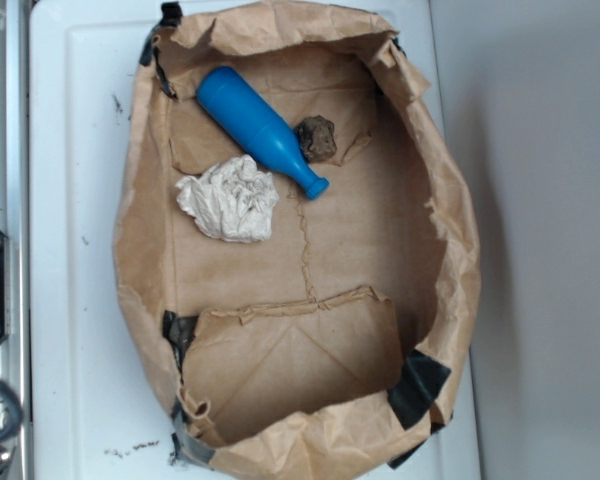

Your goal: Grab the white paper.

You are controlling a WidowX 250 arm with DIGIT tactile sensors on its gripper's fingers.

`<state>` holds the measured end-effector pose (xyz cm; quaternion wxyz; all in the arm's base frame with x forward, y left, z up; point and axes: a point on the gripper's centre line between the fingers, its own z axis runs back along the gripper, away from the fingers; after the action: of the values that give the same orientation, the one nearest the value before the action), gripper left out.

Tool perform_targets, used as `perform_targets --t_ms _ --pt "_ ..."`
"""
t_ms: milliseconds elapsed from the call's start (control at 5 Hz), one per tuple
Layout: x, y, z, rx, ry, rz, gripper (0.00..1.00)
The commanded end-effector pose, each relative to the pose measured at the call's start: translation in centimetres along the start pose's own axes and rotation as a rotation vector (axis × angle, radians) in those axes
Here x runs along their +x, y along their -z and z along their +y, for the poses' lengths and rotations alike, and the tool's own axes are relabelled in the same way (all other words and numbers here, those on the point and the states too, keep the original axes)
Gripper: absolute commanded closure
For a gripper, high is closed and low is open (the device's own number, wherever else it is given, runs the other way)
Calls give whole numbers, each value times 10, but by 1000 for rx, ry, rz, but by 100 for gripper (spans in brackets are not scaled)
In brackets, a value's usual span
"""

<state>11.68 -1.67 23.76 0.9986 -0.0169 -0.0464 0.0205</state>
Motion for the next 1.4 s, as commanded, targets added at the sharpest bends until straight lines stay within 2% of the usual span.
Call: perform_targets --t_ms 0,200,400,600,800,1200 --pt "0 0 0 0 0 0 0" --pt "38 -4 2 2 -36 -31 0" --pt "74 16 5 -23 4 -32 0" --pt "104 48 13 -16 10 -47 0" --pt "121 99 25 29 35 -36 0" --pt "121 99 25 29 35 -36 0"
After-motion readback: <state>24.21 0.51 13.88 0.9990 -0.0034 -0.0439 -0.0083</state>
